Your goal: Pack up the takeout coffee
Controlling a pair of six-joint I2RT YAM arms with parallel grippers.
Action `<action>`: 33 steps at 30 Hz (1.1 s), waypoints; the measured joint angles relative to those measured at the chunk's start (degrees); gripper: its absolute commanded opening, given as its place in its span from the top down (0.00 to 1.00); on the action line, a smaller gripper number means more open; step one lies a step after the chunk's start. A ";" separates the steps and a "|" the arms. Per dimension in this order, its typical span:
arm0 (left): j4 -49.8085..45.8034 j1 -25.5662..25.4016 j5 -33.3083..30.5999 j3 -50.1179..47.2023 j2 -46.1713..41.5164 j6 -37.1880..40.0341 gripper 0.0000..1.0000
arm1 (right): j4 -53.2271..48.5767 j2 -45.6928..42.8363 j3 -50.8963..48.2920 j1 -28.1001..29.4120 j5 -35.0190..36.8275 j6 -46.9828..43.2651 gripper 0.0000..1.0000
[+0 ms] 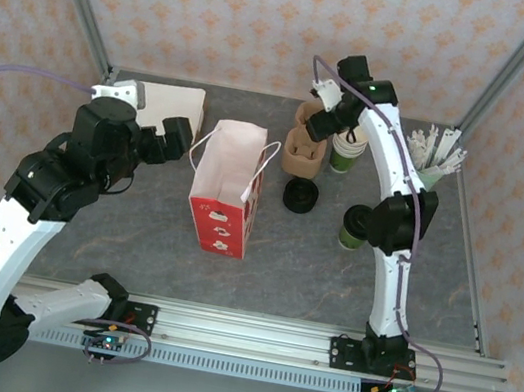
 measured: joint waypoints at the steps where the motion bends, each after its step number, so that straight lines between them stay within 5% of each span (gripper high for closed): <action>1: 0.00 0.00 0.00 0.00 0.31 0.17 0.00 | 0.04 0.48 0.02 0.09 0.09 -0.70 0.28; 24: -0.04 0.00 0.07 0.11 4.96 0.31 0.00 | 5.86 11.72 6.80 2.93 5.95 -13.51 0.29; 33: -1.03 0.00 0.07 0.83 5.77 0.33 0.00 | 6.84 13.73 7.19 2.95 5.79 -15.58 0.42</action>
